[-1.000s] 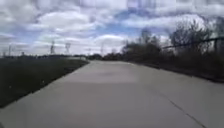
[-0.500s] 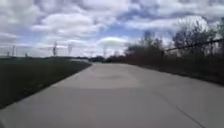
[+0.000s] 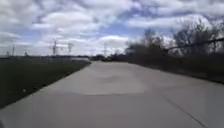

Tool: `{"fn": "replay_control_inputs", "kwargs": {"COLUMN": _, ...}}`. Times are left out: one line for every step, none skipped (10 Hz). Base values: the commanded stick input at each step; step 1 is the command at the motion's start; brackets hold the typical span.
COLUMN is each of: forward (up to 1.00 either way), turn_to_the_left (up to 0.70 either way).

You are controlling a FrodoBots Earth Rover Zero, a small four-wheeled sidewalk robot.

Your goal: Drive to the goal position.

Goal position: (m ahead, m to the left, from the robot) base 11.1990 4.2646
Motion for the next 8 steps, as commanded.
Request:
{"fn": "replay_control_inputs", "kwargs": {"forward": 0.90, "turn_to_the_left": 0.00}}
{"fn": "replay_control_inputs", "kwargs": {"forward": 0.90, "turn_to_the_left": 0.06}}
{"fn": "replay_control_inputs", "kwargs": {"forward": 0.90, "turn_to_the_left": 0.14}}
{"fn": "replay_control_inputs", "kwargs": {"forward": 0.90, "turn_to_the_left": 0.22}}
{"fn": "replay_control_inputs", "kwargs": {"forward": 0.90, "turn_to_the_left": 0.28}}
{"fn": "replay_control_inputs", "kwargs": {"forward": 0.90, "turn_to_the_left": 0.23}}
{"fn": "replay_control_inputs", "kwargs": {"forward": 0.90, "turn_to_the_left": 0.18}}
{"fn": "replay_control_inputs", "kwargs": {"forward": 0.90, "turn_to_the_left": 0.13}}
